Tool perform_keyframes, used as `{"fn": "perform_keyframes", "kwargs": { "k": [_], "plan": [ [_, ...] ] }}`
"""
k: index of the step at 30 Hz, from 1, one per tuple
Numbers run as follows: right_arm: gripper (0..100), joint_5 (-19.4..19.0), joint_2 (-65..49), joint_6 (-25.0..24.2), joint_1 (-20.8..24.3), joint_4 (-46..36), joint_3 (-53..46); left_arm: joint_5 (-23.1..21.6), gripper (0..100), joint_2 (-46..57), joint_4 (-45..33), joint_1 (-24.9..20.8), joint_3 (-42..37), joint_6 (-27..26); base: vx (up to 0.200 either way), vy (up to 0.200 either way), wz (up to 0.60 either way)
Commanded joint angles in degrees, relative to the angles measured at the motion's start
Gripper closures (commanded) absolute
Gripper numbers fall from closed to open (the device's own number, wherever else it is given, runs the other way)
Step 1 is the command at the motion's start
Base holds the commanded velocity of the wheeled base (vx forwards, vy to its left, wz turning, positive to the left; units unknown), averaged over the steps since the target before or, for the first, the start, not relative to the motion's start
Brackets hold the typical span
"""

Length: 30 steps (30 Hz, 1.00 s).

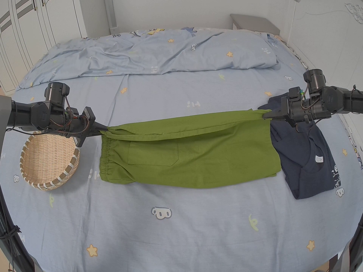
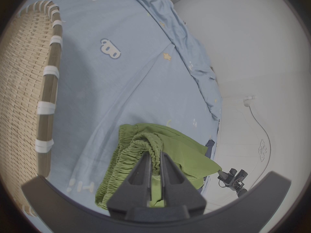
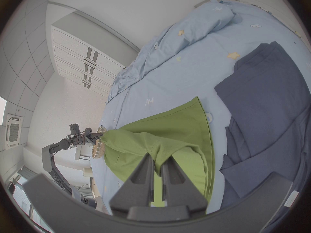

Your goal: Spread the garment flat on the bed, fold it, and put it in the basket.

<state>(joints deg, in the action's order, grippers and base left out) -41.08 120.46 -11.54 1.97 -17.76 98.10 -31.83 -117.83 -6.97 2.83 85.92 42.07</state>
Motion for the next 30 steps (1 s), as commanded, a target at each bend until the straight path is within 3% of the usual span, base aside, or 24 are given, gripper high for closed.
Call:
{"fn": "perform_keyframes", "kwargs": {
  "k": [1,9,10,18,24,30],
  "plan": [
    [100,-0.05,2.33,-0.06,0.22,0.54,0.25,0.54,100,-0.11,-0.06,-0.02,-0.23,0.12,0.0,0.0,0.0],
    [100,-0.14,2.94,-0.14,0.49,0.97,0.25,0.63,100,-0.91,0.12,-0.37,-0.14,0.03,0.0,0.0,0.0],
    [0,-0.14,3.03,-0.14,0.66,0.97,0.25,0.63,0,-0.99,0.12,-0.46,-0.05,0.12,0.0,0.0,0.0],
    [0,-0.14,3.12,-0.23,1.19,0.89,0.08,0.54,0,-0.29,-0.06,-1.42,-0.23,0.38,0.0,0.0,0.0],
    [0,-0.23,2.42,-0.23,0.57,0.8,0.16,1.33,0,5.25,-1.03,-7.66,-2.25,3.63,0.0,0.0,0.0],
    [0,-0.23,2.42,-0.32,0.75,0.71,-0.01,2.12,0,2.7,-0.06,-9.16,-1.28,3.9,0.0,0.0,0.0]
  ]
}}
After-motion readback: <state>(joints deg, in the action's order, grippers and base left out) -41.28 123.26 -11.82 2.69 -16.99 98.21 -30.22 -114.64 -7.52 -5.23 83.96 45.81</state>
